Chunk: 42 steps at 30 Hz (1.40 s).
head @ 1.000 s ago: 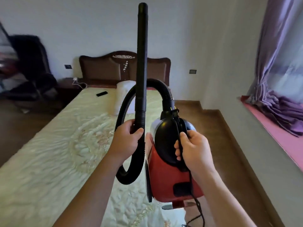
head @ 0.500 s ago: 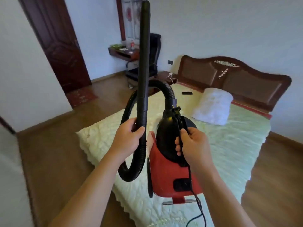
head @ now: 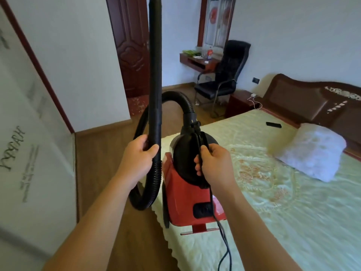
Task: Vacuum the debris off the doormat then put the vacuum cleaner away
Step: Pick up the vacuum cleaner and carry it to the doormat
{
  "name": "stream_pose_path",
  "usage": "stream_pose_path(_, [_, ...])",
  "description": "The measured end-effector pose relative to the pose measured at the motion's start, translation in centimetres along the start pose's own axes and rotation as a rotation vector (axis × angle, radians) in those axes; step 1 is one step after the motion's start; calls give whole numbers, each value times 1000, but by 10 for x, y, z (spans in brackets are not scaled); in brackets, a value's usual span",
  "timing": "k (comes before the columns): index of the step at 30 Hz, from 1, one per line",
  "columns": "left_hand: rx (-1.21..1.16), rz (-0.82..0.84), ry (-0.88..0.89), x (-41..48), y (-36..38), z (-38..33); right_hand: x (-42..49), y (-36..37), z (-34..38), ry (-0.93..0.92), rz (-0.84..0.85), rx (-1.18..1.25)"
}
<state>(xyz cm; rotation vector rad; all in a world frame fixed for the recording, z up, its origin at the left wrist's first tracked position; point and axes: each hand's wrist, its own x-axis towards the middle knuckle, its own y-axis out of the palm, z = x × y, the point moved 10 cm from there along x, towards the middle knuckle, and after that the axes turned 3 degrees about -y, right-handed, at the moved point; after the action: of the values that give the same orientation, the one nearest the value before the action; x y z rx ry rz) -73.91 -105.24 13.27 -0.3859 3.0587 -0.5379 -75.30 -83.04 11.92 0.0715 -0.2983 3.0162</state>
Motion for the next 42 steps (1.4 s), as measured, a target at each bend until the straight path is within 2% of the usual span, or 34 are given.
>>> stream_pose_path(10, [-13, -98, -71, 80, -93, 51, 71, 127, 14, -35, 47, 7])
stream_pose_path(25, [-39, -327, -216, 231, -150, 86, 238, 255, 34, -88, 269, 34])
stream_pose_path(35, [-59, -381, -203, 328, -193, 89, 331, 340, 59, -91, 321, 38])
stream_pose_path(42, [-112, -393, -213, 410, -255, 134, 381, 442, 58, -59, 354, 31])
